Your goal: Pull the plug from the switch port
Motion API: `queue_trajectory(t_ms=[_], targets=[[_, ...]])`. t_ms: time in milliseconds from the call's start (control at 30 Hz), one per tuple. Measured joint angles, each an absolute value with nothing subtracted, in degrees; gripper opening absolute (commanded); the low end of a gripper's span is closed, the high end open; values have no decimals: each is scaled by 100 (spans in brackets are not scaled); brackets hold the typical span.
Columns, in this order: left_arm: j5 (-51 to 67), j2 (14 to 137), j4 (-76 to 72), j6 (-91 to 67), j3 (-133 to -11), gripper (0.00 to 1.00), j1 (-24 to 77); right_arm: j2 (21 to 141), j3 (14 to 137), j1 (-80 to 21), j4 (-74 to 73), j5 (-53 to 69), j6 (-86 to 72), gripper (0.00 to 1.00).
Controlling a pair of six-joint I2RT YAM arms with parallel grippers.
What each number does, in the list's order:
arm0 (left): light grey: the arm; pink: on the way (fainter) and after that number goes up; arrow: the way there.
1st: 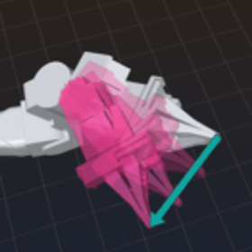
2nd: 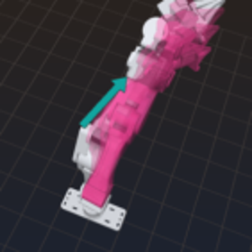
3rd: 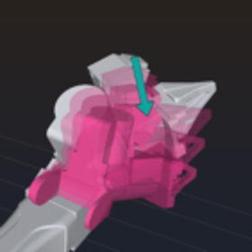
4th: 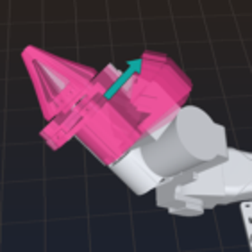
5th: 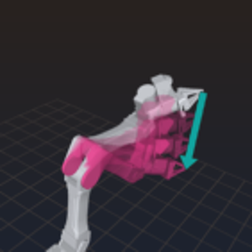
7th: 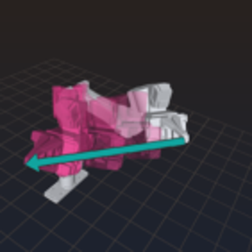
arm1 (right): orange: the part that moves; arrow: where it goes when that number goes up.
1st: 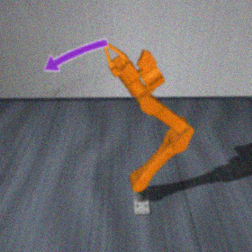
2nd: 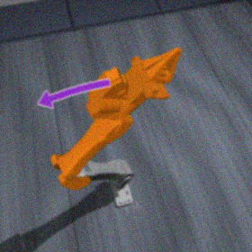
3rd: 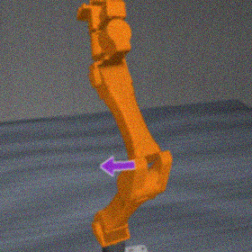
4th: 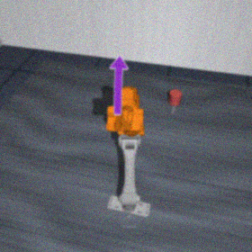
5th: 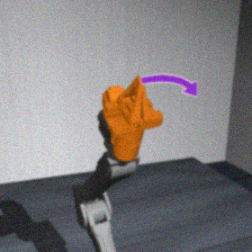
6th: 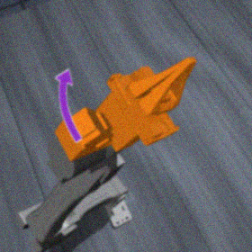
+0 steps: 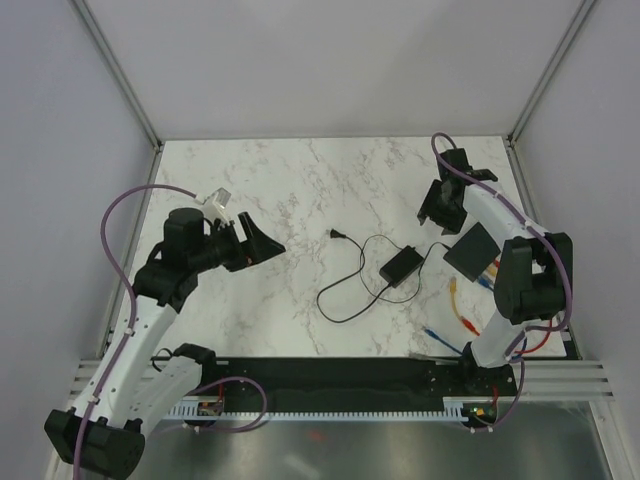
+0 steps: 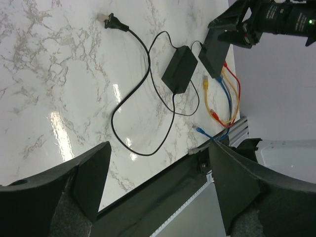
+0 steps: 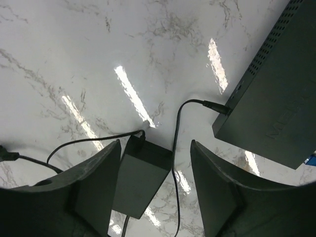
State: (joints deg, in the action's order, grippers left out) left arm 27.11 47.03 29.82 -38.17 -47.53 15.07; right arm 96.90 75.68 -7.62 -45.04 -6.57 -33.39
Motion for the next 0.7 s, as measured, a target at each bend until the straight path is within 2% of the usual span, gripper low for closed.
queue_trajectory(t_ms=[67, 100, 367, 700], targets=[[2779, 4794, 3124, -3623, -4840, 82, 1507, 9900, 7618, -707, -4506, -696, -3470, 64], [2821, 4858, 3181, -3516, -4915, 81, 1507, 9998, 7631, -687, -4506, -720, -3540, 60], [2895, 5168, 3474, -3061, -5347, 78, 1507, 10440, 7688, -692, -4558, -827, -3990, 60], [3083, 5756, 3780, -2888, -5551, 72, 1507, 10464, 7227, -1127, -4340, -399, -3459, 63]])
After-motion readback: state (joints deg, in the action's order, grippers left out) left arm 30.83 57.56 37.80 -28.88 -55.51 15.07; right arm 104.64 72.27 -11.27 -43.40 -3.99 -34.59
